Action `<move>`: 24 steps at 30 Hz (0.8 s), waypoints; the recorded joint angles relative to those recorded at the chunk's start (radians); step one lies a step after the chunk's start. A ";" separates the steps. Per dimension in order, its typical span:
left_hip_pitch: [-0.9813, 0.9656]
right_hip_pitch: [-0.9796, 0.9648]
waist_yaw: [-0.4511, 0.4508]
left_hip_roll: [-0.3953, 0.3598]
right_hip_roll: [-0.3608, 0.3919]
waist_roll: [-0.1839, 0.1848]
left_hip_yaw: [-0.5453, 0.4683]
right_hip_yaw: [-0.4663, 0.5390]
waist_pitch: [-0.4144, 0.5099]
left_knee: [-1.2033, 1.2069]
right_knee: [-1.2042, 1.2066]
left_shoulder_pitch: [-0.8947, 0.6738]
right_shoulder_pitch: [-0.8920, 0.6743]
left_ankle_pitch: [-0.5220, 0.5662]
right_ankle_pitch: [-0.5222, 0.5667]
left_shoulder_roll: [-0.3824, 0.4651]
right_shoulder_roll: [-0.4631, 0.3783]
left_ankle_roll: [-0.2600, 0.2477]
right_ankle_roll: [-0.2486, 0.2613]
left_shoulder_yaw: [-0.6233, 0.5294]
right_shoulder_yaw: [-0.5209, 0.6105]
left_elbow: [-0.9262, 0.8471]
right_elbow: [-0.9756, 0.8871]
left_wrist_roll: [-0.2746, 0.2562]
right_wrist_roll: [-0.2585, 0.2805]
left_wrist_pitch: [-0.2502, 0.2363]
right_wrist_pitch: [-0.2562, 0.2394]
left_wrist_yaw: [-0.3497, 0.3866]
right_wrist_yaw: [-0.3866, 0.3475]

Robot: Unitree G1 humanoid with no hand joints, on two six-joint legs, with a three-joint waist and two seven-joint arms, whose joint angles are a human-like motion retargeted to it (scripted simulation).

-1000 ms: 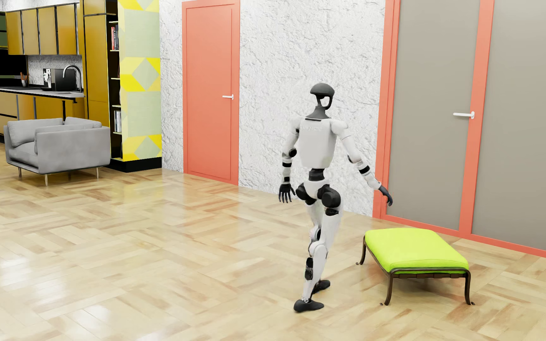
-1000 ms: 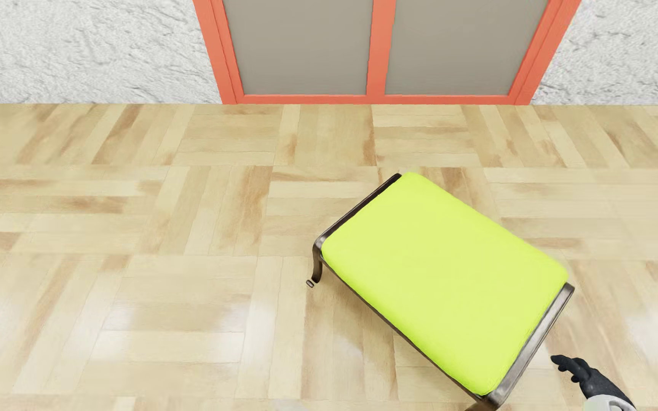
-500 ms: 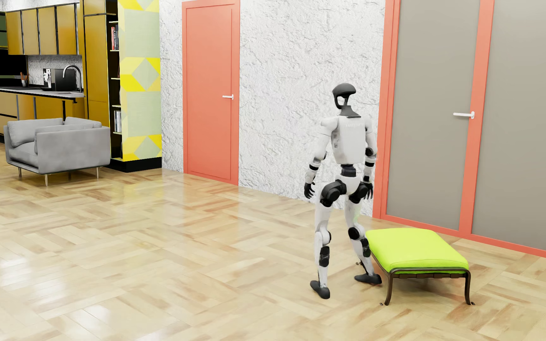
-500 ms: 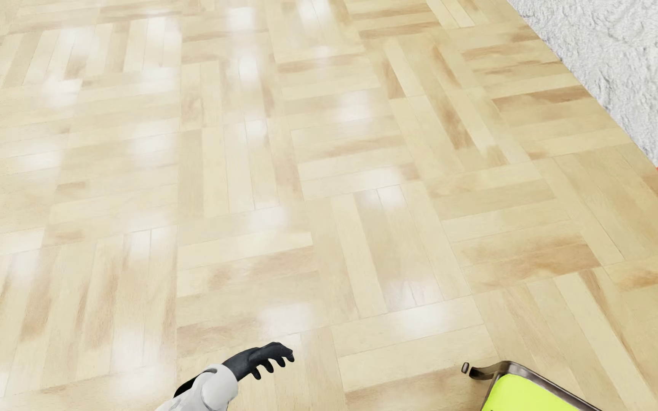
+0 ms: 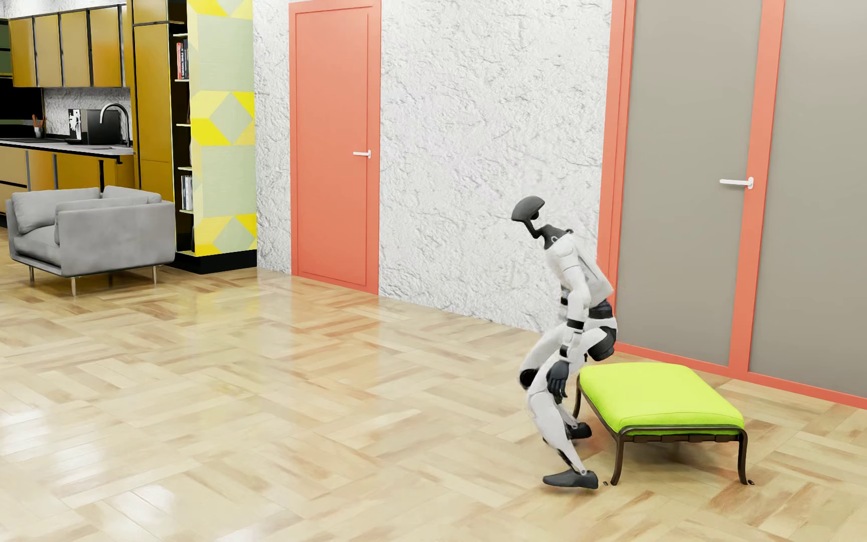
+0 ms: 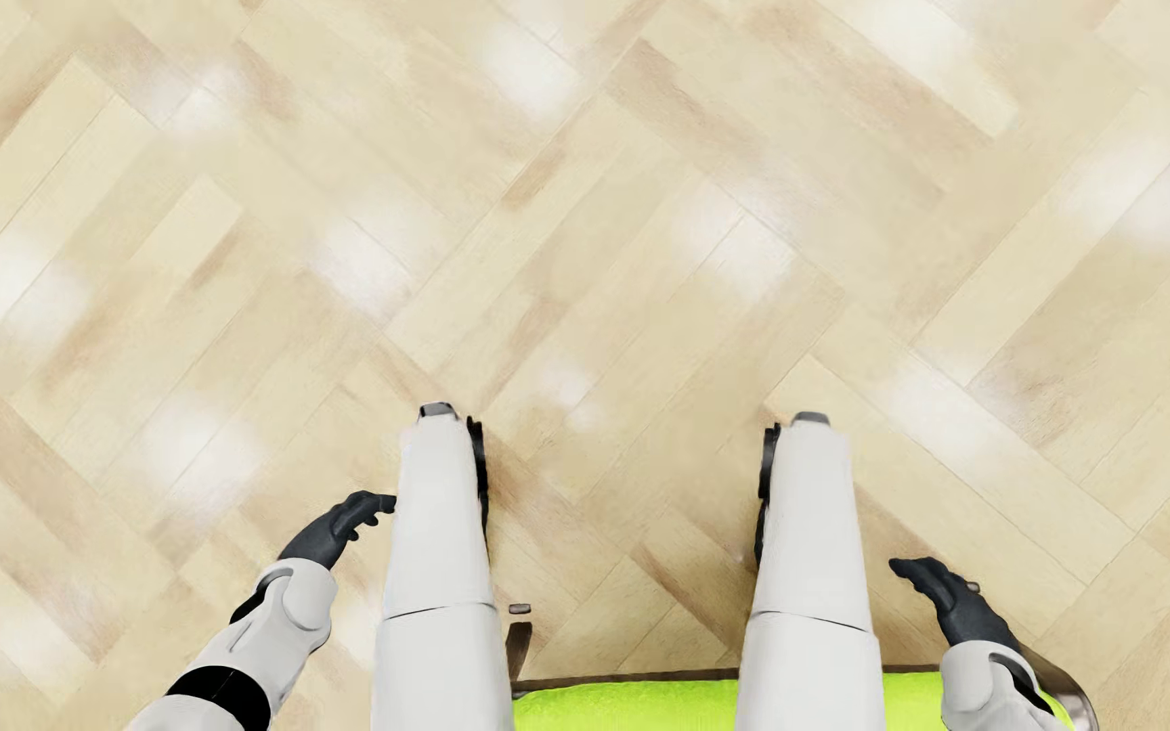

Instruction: Rest on the chair

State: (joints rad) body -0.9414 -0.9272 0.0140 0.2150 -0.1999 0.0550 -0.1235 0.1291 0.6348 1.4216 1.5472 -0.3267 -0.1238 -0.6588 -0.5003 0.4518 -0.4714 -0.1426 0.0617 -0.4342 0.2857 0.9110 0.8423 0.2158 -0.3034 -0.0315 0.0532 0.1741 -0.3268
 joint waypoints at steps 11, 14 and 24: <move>-0.137 -0.044 0.009 0.013 -0.052 -0.001 -0.110 0.054 0.166 0.399 0.421 0.050 -0.118 -0.017 -0.129 -0.048 -0.040 -0.095 0.076 0.057 0.043 -0.006 -0.018 0.006 0.035 -0.011 0.067 -0.015 -0.098; -0.057 0.019 0.006 0.032 -0.045 -0.008 -0.095 0.057 0.151 0.421 0.449 0.095 -0.126 -0.049 -0.151 -0.102 -0.010 -0.115 0.049 0.053 0.092 0.065 0.079 0.037 0.036 -0.009 0.072 -0.012 -0.102; 0.057 0.106 -0.006 0.057 -0.013 -0.007 -0.086 0.042 0.119 0.417 0.444 0.110 -0.132 -0.064 -0.155 -0.152 0.087 -0.133 0.033 0.056 0.148 0.151 0.240 0.011 0.075 0.011 0.078 0.071 -0.115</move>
